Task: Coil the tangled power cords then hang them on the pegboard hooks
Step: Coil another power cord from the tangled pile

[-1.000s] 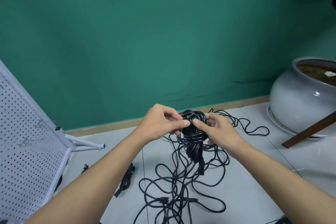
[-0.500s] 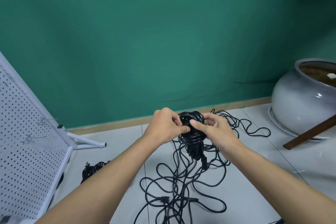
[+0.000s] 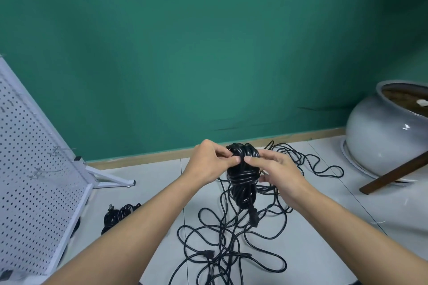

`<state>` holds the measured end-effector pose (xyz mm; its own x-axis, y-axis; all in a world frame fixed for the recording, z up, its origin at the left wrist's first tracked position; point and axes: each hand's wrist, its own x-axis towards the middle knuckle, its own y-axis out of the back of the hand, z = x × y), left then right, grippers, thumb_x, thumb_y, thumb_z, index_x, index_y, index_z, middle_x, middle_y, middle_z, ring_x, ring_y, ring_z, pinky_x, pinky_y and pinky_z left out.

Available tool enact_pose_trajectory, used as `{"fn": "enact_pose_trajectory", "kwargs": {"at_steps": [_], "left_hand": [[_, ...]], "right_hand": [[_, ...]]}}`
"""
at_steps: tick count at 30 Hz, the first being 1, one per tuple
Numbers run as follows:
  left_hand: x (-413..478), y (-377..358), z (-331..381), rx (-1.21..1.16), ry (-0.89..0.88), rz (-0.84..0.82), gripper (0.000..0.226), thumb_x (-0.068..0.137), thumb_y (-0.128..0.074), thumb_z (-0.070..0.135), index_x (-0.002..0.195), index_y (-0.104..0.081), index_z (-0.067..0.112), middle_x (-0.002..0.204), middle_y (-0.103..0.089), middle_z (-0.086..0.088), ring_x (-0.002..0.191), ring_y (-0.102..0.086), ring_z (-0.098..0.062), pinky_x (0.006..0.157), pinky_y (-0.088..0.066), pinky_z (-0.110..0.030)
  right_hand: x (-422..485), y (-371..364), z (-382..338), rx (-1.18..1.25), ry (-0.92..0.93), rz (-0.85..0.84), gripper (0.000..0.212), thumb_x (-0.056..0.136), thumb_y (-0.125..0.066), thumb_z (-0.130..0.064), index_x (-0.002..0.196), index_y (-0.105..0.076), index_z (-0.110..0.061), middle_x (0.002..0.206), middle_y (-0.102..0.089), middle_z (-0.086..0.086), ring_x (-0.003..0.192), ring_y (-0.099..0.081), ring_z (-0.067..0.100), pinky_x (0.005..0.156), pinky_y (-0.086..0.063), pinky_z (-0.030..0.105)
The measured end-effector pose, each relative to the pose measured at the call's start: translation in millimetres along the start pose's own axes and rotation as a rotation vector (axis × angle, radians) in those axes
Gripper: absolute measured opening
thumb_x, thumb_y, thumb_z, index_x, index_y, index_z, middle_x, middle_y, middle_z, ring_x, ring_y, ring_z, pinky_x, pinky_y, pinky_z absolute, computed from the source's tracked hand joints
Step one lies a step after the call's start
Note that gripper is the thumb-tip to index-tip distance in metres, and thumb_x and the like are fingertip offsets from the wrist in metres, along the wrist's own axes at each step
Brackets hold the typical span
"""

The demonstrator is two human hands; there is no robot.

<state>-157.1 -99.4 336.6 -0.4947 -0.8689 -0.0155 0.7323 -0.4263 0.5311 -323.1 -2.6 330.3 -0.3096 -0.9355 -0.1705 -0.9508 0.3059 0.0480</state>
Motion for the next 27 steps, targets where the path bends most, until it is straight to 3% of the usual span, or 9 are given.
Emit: {"fn": "enact_pose_trajectory", "kwargs": {"at_steps": [4, 7, 10, 14, 17, 20, 24, 27], "left_hand": [[-4, 1, 2, 0.026, 0.011, 0.010, 0.018, 0.091, -0.078, 0.031, 0.082, -0.082, 0.017, 0.058, -0.063, 0.016, 0.053, -0.049, 0.001, 0.055, -0.035, -0.013], [-9, 6, 3, 0.089, -0.030, -0.010, 0.027, 0.097, -0.068, 0.026, 0.079, -0.078, 0.010, 0.052, -0.046, 0.009, 0.048, -0.035, -0.008, 0.048, -0.029, -0.016], [-15, 15, 3, 0.101, -0.097, -0.031, 0.035, 0.101, -0.059, 0.019, 0.072, -0.064, 0.001, 0.055, -0.038, 0.005, 0.051, -0.029, -0.010, 0.048, -0.025, -0.020], [-23, 27, -5, 0.117, -0.108, -0.072, 0.043, 0.101, -0.058, 0.019, 0.059, -0.053, 0.012, 0.053, -0.036, 0.009, 0.054, -0.030, -0.012, 0.052, -0.026, -0.026], [-28, 33, -15, 0.049, -0.086, -0.078, 0.031, 0.098, -0.063, 0.023, 0.068, -0.067, 0.014, 0.060, -0.050, 0.003, 0.059, -0.041, -0.015, 0.060, -0.035, -0.029], [-31, 37, -20, -0.054, -0.053, -0.044, 0.021, 0.093, -0.069, 0.021, 0.072, -0.068, 0.020, 0.062, -0.057, 0.003, 0.059, -0.046, -0.014, 0.063, -0.040, -0.026], [-32, 39, -19, -0.096, 0.005, 0.013, 0.020, 0.090, -0.073, 0.019, 0.073, -0.062, 0.022, 0.059, -0.061, 0.009, 0.050, -0.048, -0.007, 0.057, -0.038, -0.022], [-32, 43, -16, -0.149, -0.015, -0.008, 0.020, 0.090, -0.071, 0.017, 0.073, -0.062, 0.019, 0.053, -0.054, 0.011, 0.048, -0.040, -0.008, 0.052, -0.033, -0.020]], "right_hand": [[-5, -4, -8, 0.043, -0.003, -0.023, 0.015, 0.096, -0.068, -0.019, 0.095, -0.080, -0.009, 0.089, -0.074, 0.007, 0.077, -0.063, 0.015, 0.068, -0.050, 0.027], [-9, -10, -15, 0.087, -0.010, 0.003, 0.023, 0.098, -0.058, -0.013, 0.094, -0.079, -0.005, 0.093, -0.072, 0.012, 0.084, -0.059, 0.021, 0.066, -0.053, 0.028], [-13, -14, -20, 0.058, 0.032, -0.013, 0.031, 0.099, -0.049, -0.006, 0.102, -0.080, -0.006, 0.101, -0.076, 0.012, 0.083, -0.059, 0.017, 0.066, -0.055, 0.025], [-20, -24, -19, 0.015, 0.086, -0.007, 0.027, 0.098, -0.059, 0.003, 0.094, -0.083, -0.010, 0.086, -0.072, 0.005, 0.069, -0.054, 0.013, 0.061, -0.058, 0.024], [-24, -32, -21, -0.051, 0.117, -0.039, 0.017, 0.096, -0.067, 0.000, 0.096, -0.083, -0.008, 0.089, -0.072, 0.012, 0.067, -0.054, 0.014, 0.062, -0.060, 0.027], [-26, -37, -27, -0.187, 0.191, -0.024, 0.015, 0.094, -0.069, -0.001, 0.097, -0.083, -0.008, 0.093, -0.077, 0.015, 0.073, -0.064, 0.019, 0.064, -0.059, 0.029], [-25, -42, -30, -0.354, 0.264, -0.047, 0.020, 0.094, -0.071, -0.003, 0.102, -0.082, -0.018, 0.098, -0.081, -0.006, 0.088, -0.073, 0.004, 0.083, -0.056, 0.025], [-23, -39, -28, -0.343, 0.267, -0.002, 0.017, 0.091, -0.075, -0.006, 0.098, -0.082, -0.020, 0.095, -0.081, -0.006, 0.090, -0.077, 0.014, 0.086, -0.059, 0.028]]}}
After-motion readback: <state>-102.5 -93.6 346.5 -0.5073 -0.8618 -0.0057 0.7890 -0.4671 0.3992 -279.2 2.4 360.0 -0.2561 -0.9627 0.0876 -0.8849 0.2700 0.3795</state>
